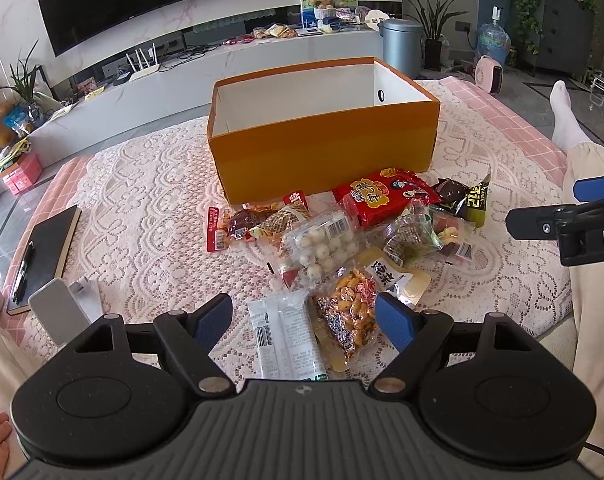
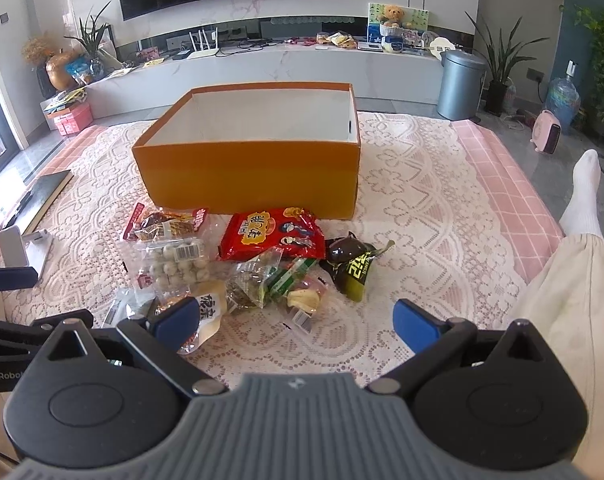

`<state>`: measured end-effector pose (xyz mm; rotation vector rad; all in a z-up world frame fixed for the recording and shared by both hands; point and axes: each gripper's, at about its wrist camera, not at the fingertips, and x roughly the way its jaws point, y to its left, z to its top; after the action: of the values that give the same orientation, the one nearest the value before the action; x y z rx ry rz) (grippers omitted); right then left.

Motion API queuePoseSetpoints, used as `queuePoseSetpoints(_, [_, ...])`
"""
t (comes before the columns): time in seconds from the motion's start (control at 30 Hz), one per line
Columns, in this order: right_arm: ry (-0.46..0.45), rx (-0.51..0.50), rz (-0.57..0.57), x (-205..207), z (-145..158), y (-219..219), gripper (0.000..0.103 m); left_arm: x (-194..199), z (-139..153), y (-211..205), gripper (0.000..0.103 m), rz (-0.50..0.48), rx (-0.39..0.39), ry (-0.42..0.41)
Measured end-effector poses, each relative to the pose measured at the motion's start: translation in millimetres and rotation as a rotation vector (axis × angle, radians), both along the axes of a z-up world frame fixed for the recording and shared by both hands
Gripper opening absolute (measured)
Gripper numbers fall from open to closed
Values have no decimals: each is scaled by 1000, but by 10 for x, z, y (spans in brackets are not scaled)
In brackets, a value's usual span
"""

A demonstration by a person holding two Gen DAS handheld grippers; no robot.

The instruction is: Organize snacks

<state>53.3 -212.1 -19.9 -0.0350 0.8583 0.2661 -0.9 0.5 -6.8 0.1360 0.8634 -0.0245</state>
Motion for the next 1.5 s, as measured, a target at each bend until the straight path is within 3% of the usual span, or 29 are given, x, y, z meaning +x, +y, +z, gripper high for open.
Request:
queuePoseSetpoints(1.27, [-6, 6, -56, 25, -15, -110, 100, -30, 34, 4, 94, 0, -32, -3])
queuePoseSetpoints(1.5, [-6, 10, -63, 28, -17, -121, 100, -41, 44, 11, 86, -8, -61, -2])
